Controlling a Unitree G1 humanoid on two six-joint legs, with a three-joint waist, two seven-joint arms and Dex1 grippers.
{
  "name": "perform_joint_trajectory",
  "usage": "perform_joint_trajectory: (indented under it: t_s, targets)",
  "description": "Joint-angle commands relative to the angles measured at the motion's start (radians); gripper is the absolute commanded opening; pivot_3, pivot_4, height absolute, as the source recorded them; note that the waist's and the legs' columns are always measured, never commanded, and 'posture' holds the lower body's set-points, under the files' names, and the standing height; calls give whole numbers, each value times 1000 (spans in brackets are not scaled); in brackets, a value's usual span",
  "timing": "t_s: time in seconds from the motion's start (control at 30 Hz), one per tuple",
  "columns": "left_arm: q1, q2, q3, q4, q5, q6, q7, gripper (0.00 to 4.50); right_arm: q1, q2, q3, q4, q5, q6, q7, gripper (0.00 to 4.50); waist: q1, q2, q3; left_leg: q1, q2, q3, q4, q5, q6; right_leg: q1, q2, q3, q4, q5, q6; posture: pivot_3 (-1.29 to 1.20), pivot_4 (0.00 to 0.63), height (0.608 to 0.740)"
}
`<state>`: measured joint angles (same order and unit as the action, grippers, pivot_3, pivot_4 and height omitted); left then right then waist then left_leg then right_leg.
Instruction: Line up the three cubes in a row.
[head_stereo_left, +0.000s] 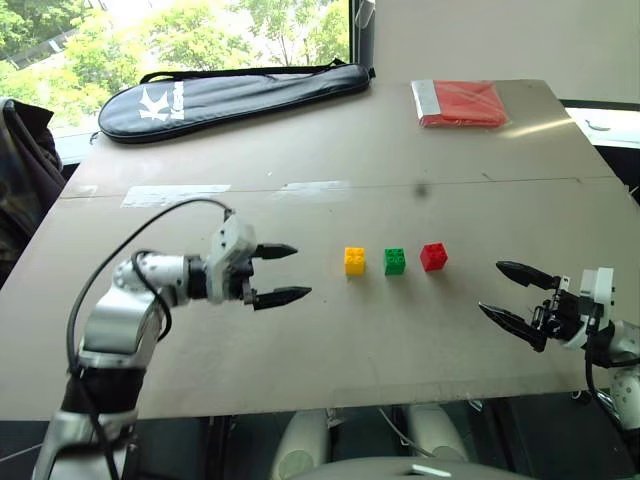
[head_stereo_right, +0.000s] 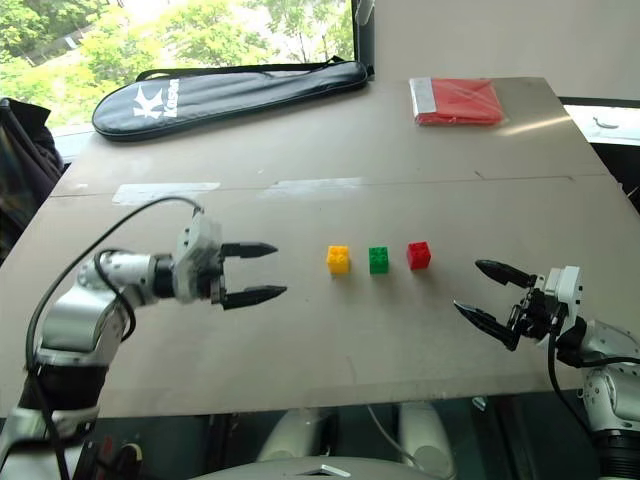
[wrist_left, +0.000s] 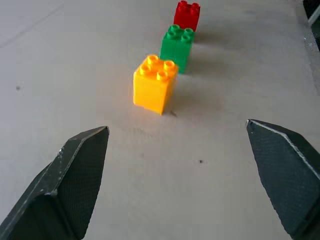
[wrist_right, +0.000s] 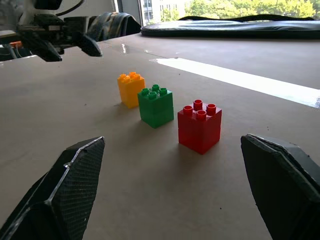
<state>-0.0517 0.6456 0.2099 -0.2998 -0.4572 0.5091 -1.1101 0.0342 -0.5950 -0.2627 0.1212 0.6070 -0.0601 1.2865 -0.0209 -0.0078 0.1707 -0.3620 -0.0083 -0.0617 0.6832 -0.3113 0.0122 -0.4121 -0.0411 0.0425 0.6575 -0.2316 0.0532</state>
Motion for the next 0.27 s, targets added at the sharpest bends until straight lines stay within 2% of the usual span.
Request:
perform_joint_trajectory:
  t_s: [0.03, 0.13, 0.27]
  targets:
    - [107, -55, 78, -125, 46, -35, 189, 4480, -21, -21, -20, 50, -14, -43, 40, 4500, 9, 0, 0, 0, 0, 0, 0, 0, 0, 0, -3, 0, 0, 0, 0, 0, 150, 740]
    - [225, -76, 57, -162, 97, -66, 254, 4480, -39, -22, -11, 99, -41, -67, 46, 4500, 14, 1, -1, 1, -2, -2, 0, 0, 0, 1, -3, -2, 1, 0, 0, 0, 150, 740]
    - [294, -114, 6, -191, 118, -103, 308, 4480, -56, -16, 1, 139, -79, -88, 26, 4500, 15, 1, -1, 1, -4, -1, 0, 0, 0, 2, 0, -2, 1, 0, 0, 0, 150, 740]
